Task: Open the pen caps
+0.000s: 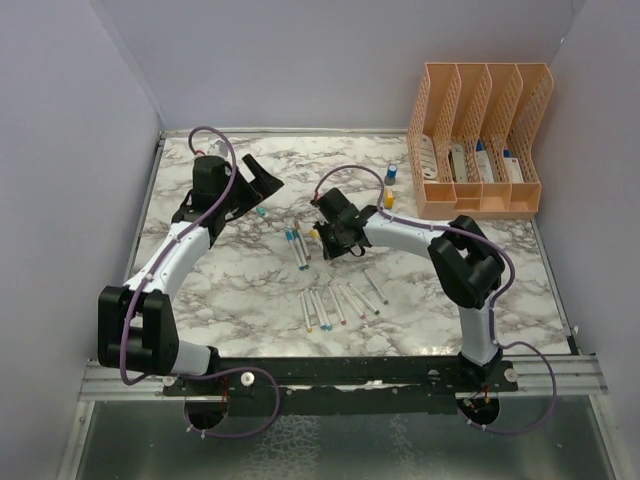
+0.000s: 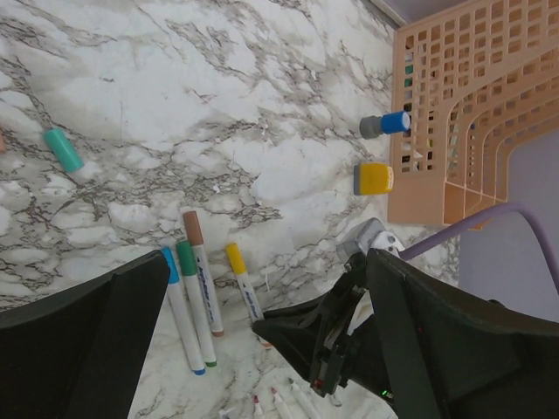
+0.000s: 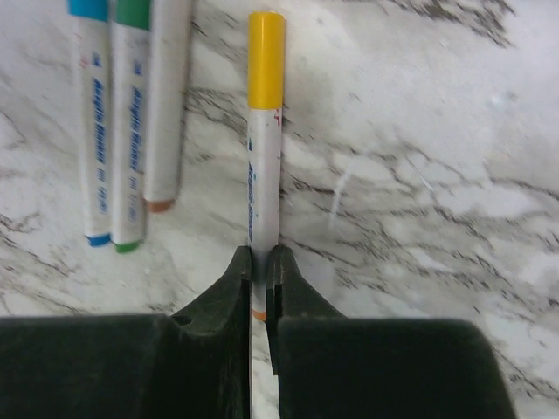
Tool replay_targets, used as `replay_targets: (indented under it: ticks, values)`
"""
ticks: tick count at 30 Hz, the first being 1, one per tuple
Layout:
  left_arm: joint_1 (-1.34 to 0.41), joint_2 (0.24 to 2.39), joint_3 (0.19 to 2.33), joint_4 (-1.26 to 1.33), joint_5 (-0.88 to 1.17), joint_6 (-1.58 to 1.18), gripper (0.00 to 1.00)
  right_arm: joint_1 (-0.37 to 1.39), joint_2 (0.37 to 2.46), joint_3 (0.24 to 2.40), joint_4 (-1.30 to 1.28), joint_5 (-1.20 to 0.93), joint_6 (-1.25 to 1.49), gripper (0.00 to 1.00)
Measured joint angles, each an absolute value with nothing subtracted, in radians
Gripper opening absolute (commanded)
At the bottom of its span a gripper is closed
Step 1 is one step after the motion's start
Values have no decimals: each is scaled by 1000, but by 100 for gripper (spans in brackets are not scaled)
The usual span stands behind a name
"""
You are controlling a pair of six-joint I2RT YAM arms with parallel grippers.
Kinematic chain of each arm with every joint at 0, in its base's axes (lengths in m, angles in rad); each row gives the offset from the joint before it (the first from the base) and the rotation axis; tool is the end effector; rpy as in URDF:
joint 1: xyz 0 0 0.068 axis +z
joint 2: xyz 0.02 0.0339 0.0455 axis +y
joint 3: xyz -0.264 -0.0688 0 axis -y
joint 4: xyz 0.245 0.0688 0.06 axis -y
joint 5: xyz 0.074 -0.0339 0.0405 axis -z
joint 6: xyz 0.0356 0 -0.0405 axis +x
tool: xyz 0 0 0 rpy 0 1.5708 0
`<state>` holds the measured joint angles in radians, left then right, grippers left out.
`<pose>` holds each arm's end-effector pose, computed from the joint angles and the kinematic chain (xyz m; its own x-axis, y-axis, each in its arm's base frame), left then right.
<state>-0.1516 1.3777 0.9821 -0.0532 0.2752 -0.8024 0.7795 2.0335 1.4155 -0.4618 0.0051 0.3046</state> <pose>0.3110 -0.0573 0.2866 -0.5766 -0.6119 -0.5414 -0.0392 0.6826 -0.7298 0.3017 0.2979 0.1600 -0.8087 -0.3775 -0.4511 -0.4808 0.8660 0.1371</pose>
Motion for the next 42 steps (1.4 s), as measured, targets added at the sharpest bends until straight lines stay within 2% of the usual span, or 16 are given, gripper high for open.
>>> replay_targets:
  ticks: [6, 17, 22, 35, 42]
  values:
    - [-221, 1435, 984, -38, 277, -822, 97, 744, 1909, 1280, -448, 29, 308, 1]
    - [-400, 1612, 1054, 21, 281, -870, 88, 739, 1750, 1268, -413, 32, 287, 1]
    - [-424, 1641, 1060, 56, 281, -888, 80, 739, 1713, 1268, -397, 6, 287, 1]
    - [-434, 1660, 1060, 125, 287, -928, 45, 739, 1671, 1245, -366, -69, 282, 1]
    - [-435, 1664, 1059, 142, 297, -936, 38, 739, 1655, 1235, -363, -80, 283, 1]
